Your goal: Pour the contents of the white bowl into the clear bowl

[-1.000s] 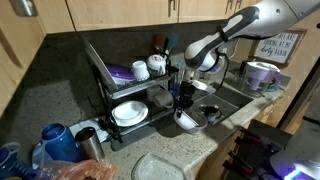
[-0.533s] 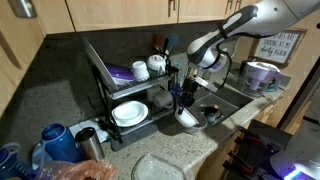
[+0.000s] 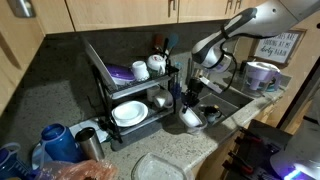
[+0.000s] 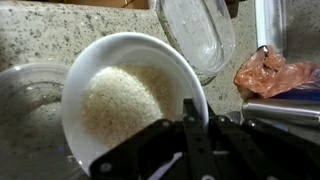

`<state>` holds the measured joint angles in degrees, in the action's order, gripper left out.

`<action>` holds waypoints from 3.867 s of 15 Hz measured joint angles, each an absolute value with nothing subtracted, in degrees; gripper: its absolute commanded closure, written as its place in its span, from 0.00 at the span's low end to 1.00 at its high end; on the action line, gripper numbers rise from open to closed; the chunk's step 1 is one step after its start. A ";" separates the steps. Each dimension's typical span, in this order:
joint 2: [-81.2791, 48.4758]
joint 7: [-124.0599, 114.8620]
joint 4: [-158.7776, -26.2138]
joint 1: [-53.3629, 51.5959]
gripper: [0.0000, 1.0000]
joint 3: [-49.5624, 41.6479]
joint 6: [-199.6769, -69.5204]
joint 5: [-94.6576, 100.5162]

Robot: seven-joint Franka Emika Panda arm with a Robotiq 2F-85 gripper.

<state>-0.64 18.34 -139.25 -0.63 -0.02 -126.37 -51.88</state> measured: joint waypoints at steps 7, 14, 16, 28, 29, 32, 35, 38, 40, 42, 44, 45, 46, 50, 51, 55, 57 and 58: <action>-0.55 24.21 -140.38 0.43 0.98 -1.21 -124.76 -57.88; -0.55 28.14 -140.75 1.54 0.98 -1.66 -122.54 -61.30; -0.55 28.87 -140.78 1.82 0.98 -1.91 -122.05 -61.93; -0.55 29.96 -140.81 2.09 0.91 -2.79 -121.97 -64.47; -0.55 29.96 -140.81 2.09 0.98 -2.79 -121.97 -64.47; -0.96 29.96 -140.81 2.08 0.98 -2.79 -122.02 -64.38; -1.99 29.99 -140.81 2.26 0.98 -2.82 -121.92 -64.38; -2.48 30.25 -140.81 3.02 0.98 -3.18 -121.21 -64.44; -2.46 31.36 -140.80 3.72 0.98 -3.92 -119.78 -64.69; -2.44 32.97 -140.80 4.56 0.98 -4.69 -117.88 -65.22; -2.44 34.63 -140.79 5.22 0.98 -5.43 -115.72 -65.80; -2.44 35.25 -140.79 5.51 0.98 -5.74 -114.57 -66.10; -2.44 35.97 -140.79 5.79 0.98 -5.99 -113.34 -66.46; -2.44 38.29 -140.78 6.67 0.98 -6.94 -108.88 -67.67; -2.45 38.98 -140.78 6.92 0.98 -7.19 -107.79 -67.93; -2.52 41.03 -140.78 8.01 0.98 -8.21 -103.60 -68.83; -2.69 42.29 -140.78 8.60 0.98 -8.94 -101.05 -69.14; -2.84 42.80 -140.78 8.96 0.98 -9.23 -99.96 -69.26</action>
